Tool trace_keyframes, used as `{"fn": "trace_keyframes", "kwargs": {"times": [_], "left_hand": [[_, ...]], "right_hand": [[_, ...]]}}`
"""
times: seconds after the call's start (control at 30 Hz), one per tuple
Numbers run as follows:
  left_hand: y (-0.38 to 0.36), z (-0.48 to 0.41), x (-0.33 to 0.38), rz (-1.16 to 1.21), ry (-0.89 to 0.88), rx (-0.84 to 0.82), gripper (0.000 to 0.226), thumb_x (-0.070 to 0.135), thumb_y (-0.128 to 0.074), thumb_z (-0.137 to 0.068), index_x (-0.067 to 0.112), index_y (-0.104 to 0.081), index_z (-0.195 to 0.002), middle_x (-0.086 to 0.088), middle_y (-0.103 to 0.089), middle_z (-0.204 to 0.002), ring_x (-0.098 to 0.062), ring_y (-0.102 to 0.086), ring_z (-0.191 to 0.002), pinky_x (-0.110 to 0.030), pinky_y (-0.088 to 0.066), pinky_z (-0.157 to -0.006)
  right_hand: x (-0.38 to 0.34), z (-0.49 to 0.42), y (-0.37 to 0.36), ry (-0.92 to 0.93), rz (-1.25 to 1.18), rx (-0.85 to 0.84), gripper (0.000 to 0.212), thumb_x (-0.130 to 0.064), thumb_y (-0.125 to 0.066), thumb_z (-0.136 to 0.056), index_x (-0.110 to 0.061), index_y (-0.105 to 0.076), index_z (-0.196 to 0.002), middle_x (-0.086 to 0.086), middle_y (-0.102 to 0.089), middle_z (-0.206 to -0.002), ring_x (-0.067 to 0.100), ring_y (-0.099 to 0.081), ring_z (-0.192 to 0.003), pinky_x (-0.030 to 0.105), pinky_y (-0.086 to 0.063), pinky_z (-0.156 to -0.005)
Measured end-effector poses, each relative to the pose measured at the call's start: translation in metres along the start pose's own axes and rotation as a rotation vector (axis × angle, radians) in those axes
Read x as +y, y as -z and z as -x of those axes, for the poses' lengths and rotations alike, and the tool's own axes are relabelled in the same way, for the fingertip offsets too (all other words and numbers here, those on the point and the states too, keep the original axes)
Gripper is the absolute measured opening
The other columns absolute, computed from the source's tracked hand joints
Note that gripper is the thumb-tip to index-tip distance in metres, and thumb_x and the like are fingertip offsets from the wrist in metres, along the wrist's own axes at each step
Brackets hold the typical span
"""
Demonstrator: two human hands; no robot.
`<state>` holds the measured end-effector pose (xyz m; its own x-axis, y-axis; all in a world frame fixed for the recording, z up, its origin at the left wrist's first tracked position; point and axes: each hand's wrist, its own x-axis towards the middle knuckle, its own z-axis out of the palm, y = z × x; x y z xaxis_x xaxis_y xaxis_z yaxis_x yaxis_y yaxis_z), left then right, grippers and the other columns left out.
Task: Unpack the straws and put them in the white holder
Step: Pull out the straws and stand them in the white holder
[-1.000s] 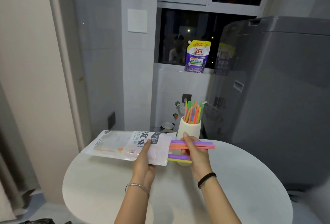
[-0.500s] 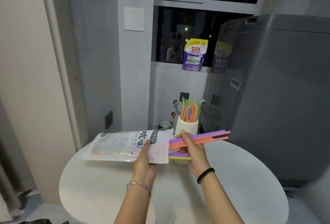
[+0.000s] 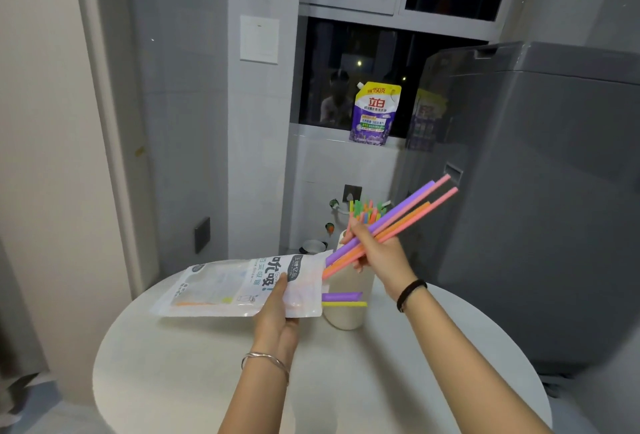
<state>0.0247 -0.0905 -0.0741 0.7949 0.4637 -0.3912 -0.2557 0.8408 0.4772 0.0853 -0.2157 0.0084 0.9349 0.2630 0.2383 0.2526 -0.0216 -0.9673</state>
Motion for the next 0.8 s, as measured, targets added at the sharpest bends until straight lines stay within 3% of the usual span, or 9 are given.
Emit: {"fn": "trace_keyframes", "kwargs": {"times": [0.1, 0.27, 0.47, 0.63, 0.8], "left_hand": [[0.005, -0.005, 0.008, 0.025, -0.026, 0.034, 0.046, 0.007, -0.062, -0.091, 0.009, -0.052, -0.135, -0.007, -0.060, -0.134, -0.019, -0.062, -0.099, -0.032, -0.055, -0.076], [0.008, -0.011, 0.020, 0.067, -0.065, 0.045, 0.048, 0.006, -0.062, -0.090, 0.010, -0.051, -0.137, -0.007, -0.060, -0.135, -0.019, -0.059, -0.106, -0.036, -0.048, -0.090], [0.008, -0.010, 0.019, 0.078, -0.073, 0.043, 0.049, 0.005, -0.061, -0.091, 0.010, -0.049, -0.138, -0.009, -0.059, -0.136, -0.020, -0.058, -0.108, -0.038, -0.047, -0.091], [0.007, -0.010, 0.020, 0.081, -0.083, 0.042, 0.048, 0.005, -0.061, -0.091, 0.010, -0.050, -0.138, -0.009, -0.058, -0.137, -0.019, -0.057, -0.107, -0.037, -0.047, -0.092], [0.008, -0.008, 0.019, 0.076, -0.066, 0.030, 0.048, 0.005, -0.060, -0.091, 0.009, -0.050, -0.138, -0.009, -0.058, -0.137, -0.019, -0.058, -0.109, -0.036, -0.047, -0.091]], "right_hand": [[-0.019, -0.019, 0.011, 0.048, 0.058, 0.064, 0.044, -0.034, -0.050, -0.094, -0.003, -0.065, -0.067, 0.007, -0.060, -0.049, 0.009, -0.050, -0.034, 0.019, -0.044, -0.038], [-0.045, -0.050, 0.028, 0.104, 0.216, 0.160, 0.045, -0.036, -0.045, -0.095, -0.009, -0.063, -0.063, 0.006, -0.058, -0.051, 0.004, -0.050, -0.031, 0.015, -0.045, -0.037], [-0.053, -0.070, 0.034, 0.176, 0.353, 0.170, 0.045, -0.035, -0.044, -0.096, 0.003, -0.064, -0.082, 0.000, -0.059, -0.056, -0.001, -0.053, -0.033, 0.009, -0.041, -0.036], [-0.058, -0.077, 0.038, 0.261, 0.418, 0.207, 0.041, -0.037, -0.044, -0.095, -0.014, -0.060, -0.065, 0.000, -0.060, -0.057, -0.002, -0.054, -0.035, 0.008, -0.041, -0.038], [-0.048, -0.076, 0.028, 0.258, 0.523, 0.140, 0.042, -0.041, -0.046, -0.094, -0.017, -0.061, -0.063, -0.004, -0.062, -0.056, 0.006, -0.059, -0.045, 0.017, -0.048, -0.045]]}}
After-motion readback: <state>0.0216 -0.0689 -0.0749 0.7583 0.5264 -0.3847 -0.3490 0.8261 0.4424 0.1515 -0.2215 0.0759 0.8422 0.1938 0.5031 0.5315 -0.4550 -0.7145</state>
